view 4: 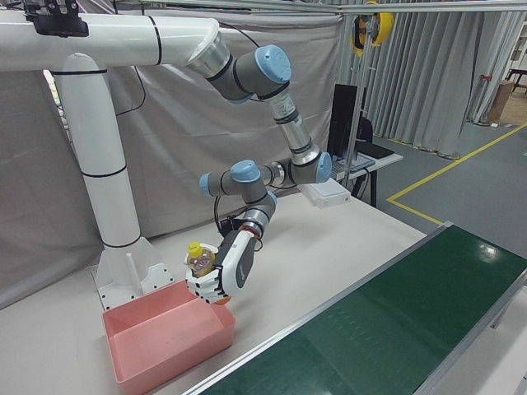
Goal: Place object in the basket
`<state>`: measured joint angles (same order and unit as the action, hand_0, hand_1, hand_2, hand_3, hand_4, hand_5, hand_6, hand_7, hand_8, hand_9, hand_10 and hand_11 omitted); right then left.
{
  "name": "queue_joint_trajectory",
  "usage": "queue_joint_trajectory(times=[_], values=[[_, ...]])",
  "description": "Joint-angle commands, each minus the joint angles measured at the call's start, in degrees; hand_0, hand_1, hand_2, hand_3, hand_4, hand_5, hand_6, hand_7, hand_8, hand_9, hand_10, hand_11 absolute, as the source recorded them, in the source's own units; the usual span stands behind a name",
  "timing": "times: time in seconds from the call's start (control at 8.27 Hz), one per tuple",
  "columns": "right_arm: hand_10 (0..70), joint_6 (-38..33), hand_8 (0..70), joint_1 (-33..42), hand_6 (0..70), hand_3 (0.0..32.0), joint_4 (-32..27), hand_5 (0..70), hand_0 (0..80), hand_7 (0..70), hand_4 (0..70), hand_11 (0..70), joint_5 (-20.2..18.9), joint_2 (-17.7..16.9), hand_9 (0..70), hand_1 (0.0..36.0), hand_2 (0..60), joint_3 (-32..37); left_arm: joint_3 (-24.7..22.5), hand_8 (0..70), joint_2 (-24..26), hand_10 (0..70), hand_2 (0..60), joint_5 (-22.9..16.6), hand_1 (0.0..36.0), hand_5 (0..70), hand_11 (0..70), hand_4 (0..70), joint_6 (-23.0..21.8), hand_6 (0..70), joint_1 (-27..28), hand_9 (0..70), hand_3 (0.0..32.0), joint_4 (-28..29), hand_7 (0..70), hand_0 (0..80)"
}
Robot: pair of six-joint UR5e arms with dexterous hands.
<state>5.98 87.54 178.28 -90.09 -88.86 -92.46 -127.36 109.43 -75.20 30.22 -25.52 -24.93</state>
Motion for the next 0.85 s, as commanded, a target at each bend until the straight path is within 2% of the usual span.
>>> queue_joint_trajectory(times=[0.0, 0.12, 0.24, 0.36, 0.48, 0.6, 0.73], values=[[0.0, 0.0, 0.0, 0.0, 0.0, 0.0, -0.04, 0.0, 0.0, 0.0, 0.0, 0.0, 0.0, 0.0, 0.0, 0.0, 0.0, 0.0, -0.34, 70.0, -0.09, 70.0, 60.0, 1.2, 24.4, 70.0, 70.0, 70.0, 0.63, 70.0, 4.17, 70.0, 0.0, 0.15, 70.0, 62.0], [0.0, 0.0, 0.0, 0.0, 0.0, 0.0, -0.04, 0.0, 0.0, 0.0, 0.0, 0.0, 0.0, 0.0, 0.0, 0.0, 0.0, 0.0, -0.43, 70.0, -0.27, 70.0, 60.0, 0.94, 20.6, 70.0, 70.0, 70.0, 0.63, 70.0, 4.34, 70.0, 0.0, 0.06, 70.0, 64.3], [0.0, 0.0, 0.0, 0.0, 0.0, 0.0, -0.04, 0.0, 0.0, 0.0, 0.0, 0.0, 0.0, 0.0, 0.0, 0.0, 0.0, 0.0, -0.43, 70.0, -0.36, 69.5, 0.0, 0.67, 11.1, 70.0, 70.0, 70.0, 0.72, 70.0, 4.52, 70.0, 0.0, -0.11, 70.0, 79.7], [0.0, 0.09, 0.0, 0.0, 0.0, 0.0, -0.04, 0.0, 0.0, 0.0, 0.0, 0.0, 0.0, 0.0, 0.0, 0.0, 0.0, 0.0, -0.69, 48.2, -0.36, 50.2, 0.0, 0.58, 9.3, 59.3, 70.0, 33.2, 0.72, 34.2, 5.3, 70.0, 0.0, -0.03, 70.0, 79.7], [0.0, 0.0, 0.0, 0.0, 0.0, 0.0, -0.04, 0.0, 0.0, 0.0, 0.0, 0.0, 0.0, 0.0, 0.0, 0.0, 0.0, 0.0, -0.78, 36.4, -0.01, 46.2, 0.0, 0.49, 9.6, 46.1, 66.7, 8.4, 0.63, 24.5, 7.05, 56.7, 0.0, -0.03, 67.8, 75.7], [0.0, 0.0, 0.0, 0.0, 0.0, 0.0, -0.04, 0.0, 0.0, 0.0, 0.0, 0.0, 0.0, 0.0, 0.0, 0.0, 0.0, 0.0, -0.69, 17.4, -0.01, 29.4, 0.0, 0.41, 11.5, 28.7, 44.4, 0.3, 0.63, 10.9, 8.37, 30.4, 0.0, -0.37, 36.6, 72.2], [0.0, 0.0, 0.0, 0.0, 0.0, 0.0, -0.04, 0.0, 0.0, 0.0, 0.0, 0.0, 0.0, 0.0, 0.0, 0.0, 0.0, 0.0, -0.69, 1.1, -0.01, 8.5, 0.0, 0.32, 13.9, 14.2, 15.1, 0.0, 0.63, 1.1, 8.38, 4.2, 0.0, -0.64, 11.5, 77.0]])
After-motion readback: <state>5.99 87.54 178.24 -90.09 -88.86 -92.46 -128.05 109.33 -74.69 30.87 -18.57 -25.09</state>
